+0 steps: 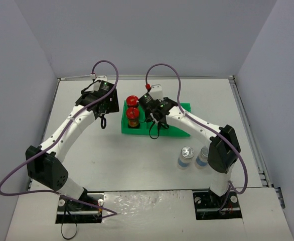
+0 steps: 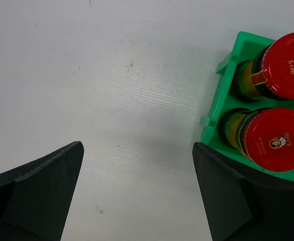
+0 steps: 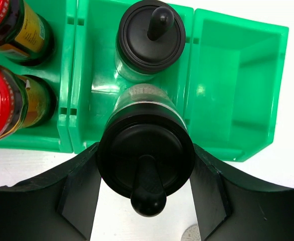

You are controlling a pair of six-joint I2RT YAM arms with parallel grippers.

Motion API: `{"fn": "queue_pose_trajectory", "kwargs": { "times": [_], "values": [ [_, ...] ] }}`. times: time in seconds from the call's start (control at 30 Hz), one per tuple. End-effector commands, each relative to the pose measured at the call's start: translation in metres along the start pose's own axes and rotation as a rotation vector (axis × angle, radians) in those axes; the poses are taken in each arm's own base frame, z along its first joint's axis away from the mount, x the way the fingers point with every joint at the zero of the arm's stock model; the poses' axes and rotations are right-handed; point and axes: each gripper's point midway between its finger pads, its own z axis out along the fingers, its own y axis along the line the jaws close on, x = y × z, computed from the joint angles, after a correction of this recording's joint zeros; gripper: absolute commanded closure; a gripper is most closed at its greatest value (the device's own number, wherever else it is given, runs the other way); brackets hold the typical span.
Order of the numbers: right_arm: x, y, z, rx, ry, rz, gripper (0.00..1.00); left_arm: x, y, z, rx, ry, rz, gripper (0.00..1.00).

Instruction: Organize the condiment bottles

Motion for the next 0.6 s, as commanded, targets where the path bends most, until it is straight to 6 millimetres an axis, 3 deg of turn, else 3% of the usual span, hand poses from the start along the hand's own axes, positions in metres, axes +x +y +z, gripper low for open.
{"fn": "queue_pose_trajectory", "kwargs": {
  "times": [0.0, 0.2, 0.57],
  "values": [
    [-0.033, -0.008, -0.004, 0.0, -0.093, 0.062, 1.0, -0.02, 0.004, -0.012, 0.006, -0.061, -0.027, 0.12],
    [-0.015, -0.002, 0.012, -0.017, -0.054, 0.054, 1.0, -0.018, 0.004, -0.011, 0.006, -0.058, -0.027, 0.12],
    [0.007, 0.012, 0.018, -0.073, -0.004, 0.047, 1.0, -0.016, 0.002, -0.008, 0.007, -0.053, -0.023, 0.12]
  ]
}}
